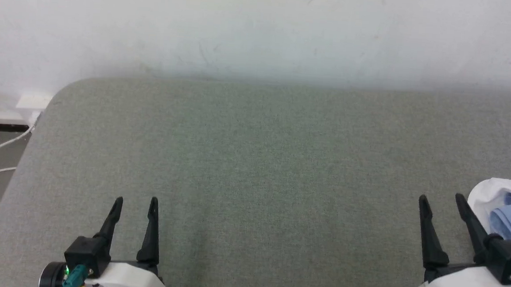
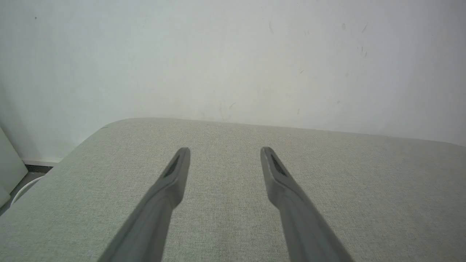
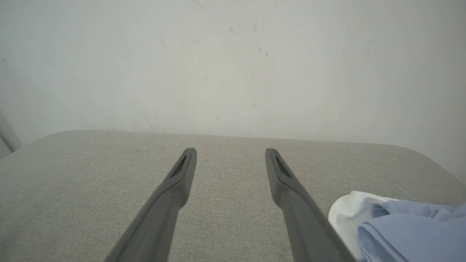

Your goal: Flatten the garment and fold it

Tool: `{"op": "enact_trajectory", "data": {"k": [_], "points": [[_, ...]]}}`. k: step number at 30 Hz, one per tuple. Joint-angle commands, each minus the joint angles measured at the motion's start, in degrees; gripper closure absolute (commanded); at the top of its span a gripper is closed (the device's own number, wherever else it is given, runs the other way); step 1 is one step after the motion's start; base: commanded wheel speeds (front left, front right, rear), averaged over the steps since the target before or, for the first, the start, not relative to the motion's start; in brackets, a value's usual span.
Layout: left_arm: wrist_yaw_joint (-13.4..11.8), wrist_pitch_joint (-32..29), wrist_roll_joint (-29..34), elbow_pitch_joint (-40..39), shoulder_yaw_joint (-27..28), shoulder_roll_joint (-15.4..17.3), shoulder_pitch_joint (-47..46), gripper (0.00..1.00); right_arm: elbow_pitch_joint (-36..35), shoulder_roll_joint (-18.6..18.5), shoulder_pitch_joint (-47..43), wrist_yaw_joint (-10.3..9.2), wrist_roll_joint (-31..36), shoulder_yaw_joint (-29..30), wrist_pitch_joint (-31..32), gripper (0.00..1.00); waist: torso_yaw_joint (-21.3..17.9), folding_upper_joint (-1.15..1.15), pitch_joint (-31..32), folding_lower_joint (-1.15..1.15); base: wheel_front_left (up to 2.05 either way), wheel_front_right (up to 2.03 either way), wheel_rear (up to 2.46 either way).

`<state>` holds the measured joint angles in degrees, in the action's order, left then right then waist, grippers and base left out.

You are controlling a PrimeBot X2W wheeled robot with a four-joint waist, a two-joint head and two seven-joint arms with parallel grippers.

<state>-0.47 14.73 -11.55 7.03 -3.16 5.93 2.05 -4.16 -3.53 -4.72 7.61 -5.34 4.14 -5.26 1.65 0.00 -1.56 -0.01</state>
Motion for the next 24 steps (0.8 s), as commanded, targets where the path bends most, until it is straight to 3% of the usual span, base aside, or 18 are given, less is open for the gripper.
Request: {"op": "enact_trajectory", "data": {"k": [1,17,18,24], "points": [[0.4,0.3,0.3,0.5,0.0,0.3,0.9,0.00,-0.7,0.3,-1.6,-0.12,-0.4,0.0,-0.4,0.00,-0.2,0.00,1.2,0.01,0.00,0.00,0.00],[1.2,0.3,0.8,1.6,-1.0,-0.1,0.9,0.00,1.3,0.6,-3.9,-0.12,-2.8,-1.1,-1.4,0.00,-0.7,0.00,1.5,0.01,0.00,0.00,0.00],[0.9,0.0,0.6,1.7,-0.9,-0.1,1.3,1.00,1.2,0.5,-4.1,0.00,-2.5,-1.0,-1.1,1.00,-0.7,0.00,1.5,0.01,0.00,0.00,0.00],[0.9,-0.3,0.7,1.6,-0.8,-0.1,1.3,1.00,1.3,0.4,-3.9,0.00,-2.4,-1.0,-0.8,1.00,-0.7,0.00,1.5,0.01,0.00,0.00,0.00]]}}
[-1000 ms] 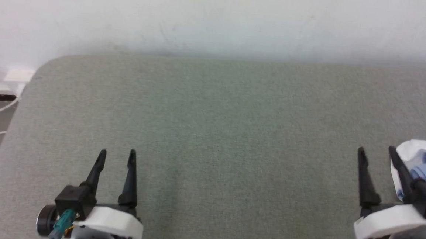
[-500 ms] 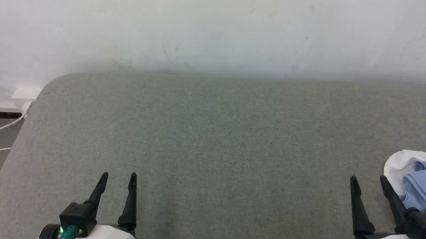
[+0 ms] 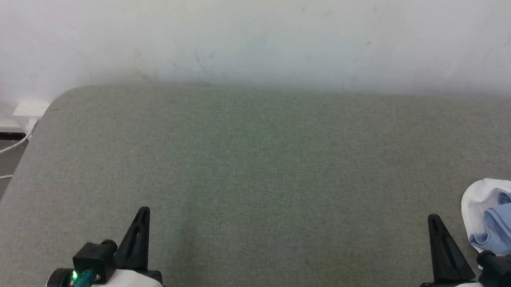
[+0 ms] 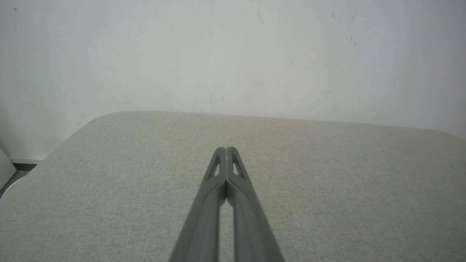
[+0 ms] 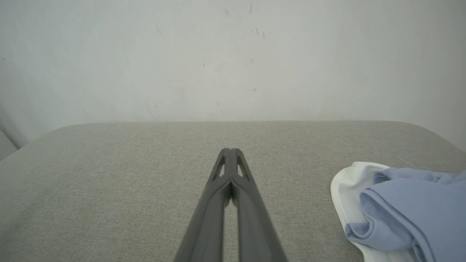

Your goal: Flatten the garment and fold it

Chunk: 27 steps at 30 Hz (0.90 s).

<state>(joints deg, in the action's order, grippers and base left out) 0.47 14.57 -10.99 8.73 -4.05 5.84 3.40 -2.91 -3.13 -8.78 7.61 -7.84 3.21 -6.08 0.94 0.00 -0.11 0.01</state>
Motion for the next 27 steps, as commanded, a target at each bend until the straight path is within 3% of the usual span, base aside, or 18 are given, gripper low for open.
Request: {"op": "enact_trajectory", "data": {"k": [1,27], "points": [[0.0,-0.3,0.3,-0.2,0.1,-0.1,-0.1,1.00,0.1,0.0,0.2,0.00,0.2,-0.1,0.1,1.00,0.0,0.00,0.0,0.00,0.00,0.00,0.00],[-0.1,-3.3,2.6,-2.0,0.9,-0.7,-0.8,1.00,0.7,0.1,2.0,-0.03,1.8,-0.7,1.4,1.00,-0.2,0.00,0.0,0.00,0.00,0.00,0.00]]}}
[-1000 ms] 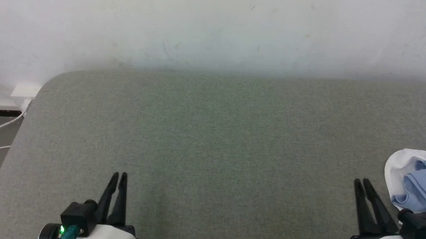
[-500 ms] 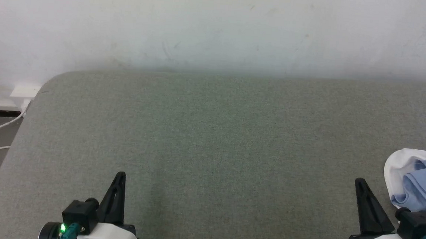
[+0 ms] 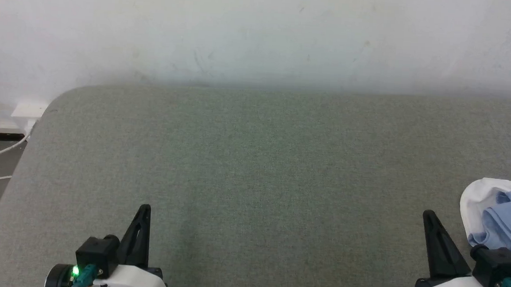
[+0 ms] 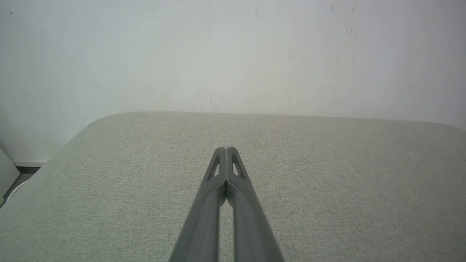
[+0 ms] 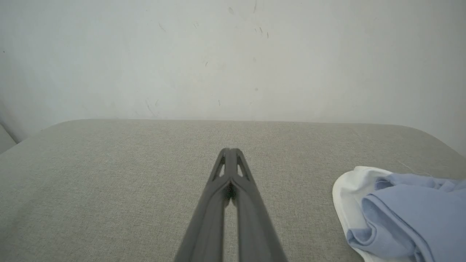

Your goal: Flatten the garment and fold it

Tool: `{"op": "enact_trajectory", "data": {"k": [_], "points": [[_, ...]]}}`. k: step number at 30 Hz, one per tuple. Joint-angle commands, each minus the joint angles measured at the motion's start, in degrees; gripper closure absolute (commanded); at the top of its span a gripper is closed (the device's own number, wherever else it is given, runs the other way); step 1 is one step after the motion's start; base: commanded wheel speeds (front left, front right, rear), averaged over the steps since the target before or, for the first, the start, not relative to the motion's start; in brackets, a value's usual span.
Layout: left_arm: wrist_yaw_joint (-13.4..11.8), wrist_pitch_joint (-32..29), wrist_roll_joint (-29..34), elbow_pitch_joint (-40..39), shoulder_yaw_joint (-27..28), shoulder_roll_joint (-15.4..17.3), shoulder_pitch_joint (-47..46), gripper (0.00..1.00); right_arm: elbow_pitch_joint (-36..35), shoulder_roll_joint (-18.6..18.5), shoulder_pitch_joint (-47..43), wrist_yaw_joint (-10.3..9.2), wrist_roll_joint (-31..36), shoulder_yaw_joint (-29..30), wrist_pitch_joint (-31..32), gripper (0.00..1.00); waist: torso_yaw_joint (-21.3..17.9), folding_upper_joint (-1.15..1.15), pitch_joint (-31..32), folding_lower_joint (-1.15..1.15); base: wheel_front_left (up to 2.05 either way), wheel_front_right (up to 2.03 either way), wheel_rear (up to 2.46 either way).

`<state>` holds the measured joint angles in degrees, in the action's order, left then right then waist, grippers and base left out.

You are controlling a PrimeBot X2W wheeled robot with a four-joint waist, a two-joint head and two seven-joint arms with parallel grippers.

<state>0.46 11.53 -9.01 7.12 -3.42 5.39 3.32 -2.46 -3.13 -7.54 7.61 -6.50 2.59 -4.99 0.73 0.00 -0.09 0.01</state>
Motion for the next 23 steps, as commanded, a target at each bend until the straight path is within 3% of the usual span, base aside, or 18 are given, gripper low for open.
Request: {"op": "enact_trajectory", "data": {"k": [1,23], "points": [[-0.1,-0.4,0.7,-0.5,0.3,-0.3,-0.7,1.00,0.2,0.1,0.9,-0.03,0.5,-0.1,0.3,1.00,0.0,0.00,0.0,-0.01,0.00,0.00,0.00],[-0.2,-3.0,2.6,-2.0,1.1,-0.8,-1.3,1.00,0.8,0.1,2.4,-0.05,1.9,-0.7,1.4,1.00,-0.2,0.00,0.0,-0.01,0.00,0.00,0.00]]}}
